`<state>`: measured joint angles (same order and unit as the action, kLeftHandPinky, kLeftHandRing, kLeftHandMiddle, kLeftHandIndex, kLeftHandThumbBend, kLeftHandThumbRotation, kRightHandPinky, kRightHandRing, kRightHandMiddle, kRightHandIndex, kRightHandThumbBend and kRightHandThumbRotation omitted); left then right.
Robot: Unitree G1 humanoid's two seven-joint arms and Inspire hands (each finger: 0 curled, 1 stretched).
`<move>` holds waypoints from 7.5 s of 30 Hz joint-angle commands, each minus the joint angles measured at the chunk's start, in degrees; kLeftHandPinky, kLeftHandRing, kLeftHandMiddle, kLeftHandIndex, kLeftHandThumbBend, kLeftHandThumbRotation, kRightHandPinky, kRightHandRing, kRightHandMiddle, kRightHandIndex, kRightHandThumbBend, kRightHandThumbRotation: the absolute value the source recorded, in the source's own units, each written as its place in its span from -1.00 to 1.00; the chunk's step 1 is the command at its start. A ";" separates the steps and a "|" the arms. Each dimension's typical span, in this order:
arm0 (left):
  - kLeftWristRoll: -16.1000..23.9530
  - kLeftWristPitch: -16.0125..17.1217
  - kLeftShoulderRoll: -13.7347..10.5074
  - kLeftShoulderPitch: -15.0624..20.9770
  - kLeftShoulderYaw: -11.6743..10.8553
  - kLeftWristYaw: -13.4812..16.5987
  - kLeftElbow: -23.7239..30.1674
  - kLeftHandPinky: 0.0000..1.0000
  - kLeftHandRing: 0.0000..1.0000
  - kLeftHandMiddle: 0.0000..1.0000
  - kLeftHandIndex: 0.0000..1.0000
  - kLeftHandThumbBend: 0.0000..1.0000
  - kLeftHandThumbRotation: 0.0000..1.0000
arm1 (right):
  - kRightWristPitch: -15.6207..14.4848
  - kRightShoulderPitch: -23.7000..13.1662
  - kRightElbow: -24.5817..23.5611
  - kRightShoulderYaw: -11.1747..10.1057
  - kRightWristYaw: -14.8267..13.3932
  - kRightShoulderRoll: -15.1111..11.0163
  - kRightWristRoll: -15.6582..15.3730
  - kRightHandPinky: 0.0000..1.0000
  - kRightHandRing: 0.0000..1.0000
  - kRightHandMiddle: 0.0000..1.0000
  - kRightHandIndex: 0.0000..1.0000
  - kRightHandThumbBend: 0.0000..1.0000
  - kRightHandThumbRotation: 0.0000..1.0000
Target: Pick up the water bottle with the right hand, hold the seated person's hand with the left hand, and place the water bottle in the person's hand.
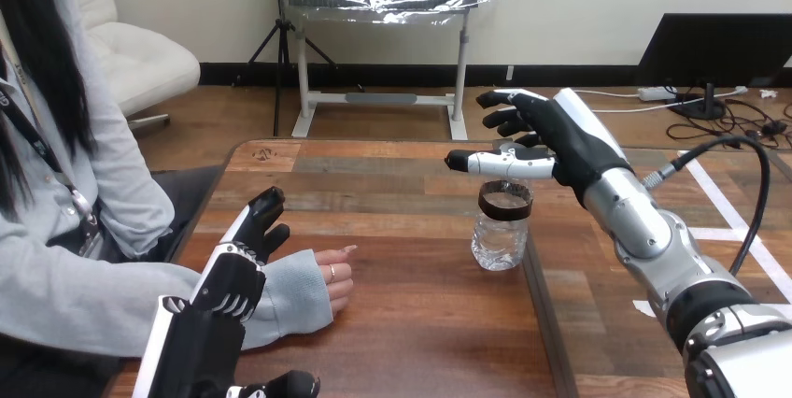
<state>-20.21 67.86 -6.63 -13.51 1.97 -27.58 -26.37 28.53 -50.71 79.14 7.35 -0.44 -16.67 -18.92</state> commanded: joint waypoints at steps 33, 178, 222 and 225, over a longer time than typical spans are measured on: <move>0.49 -1.54 -0.51 1.16 -0.59 -0.50 4.27 0.87 0.94 0.92 0.84 1.00 0.23 | -2.88 1.88 -1.36 -3.83 1.36 1.39 2.75 0.49 0.64 0.63 0.73 1.00 0.04; -0.97 -2.91 -1.38 -1.43 -1.96 -1.02 7.42 0.82 0.90 0.87 0.80 1.00 0.13 | -6.28 9.95 -1.37 -16.43 -2.84 8.69 10.60 -0.32 -0.21 -0.06 -0.03 0.62 -1.00; 49.70 -16.09 -1.55 -3.99 -21.66 26.38 24.15 0.80 0.84 0.86 0.83 1.00 0.17 | 2.62 8.63 -3.08 -20.78 4.59 7.20 15.30 -0.19 -0.12 -0.04 -0.07 0.54 -1.00; 56.11 -19.26 -3.15 -4.24 -22.62 28.65 27.04 0.84 0.87 0.88 0.86 1.00 0.15 | 3.21 8.39 -3.36 -21.32 5.72 6.99 15.91 -0.20 -0.13 -0.04 -0.07 0.53 -1.00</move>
<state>17.06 55.69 -8.11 -18.87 -14.32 -7.44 -12.11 25.93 -37.86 79.18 -11.53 2.61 -7.46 -6.42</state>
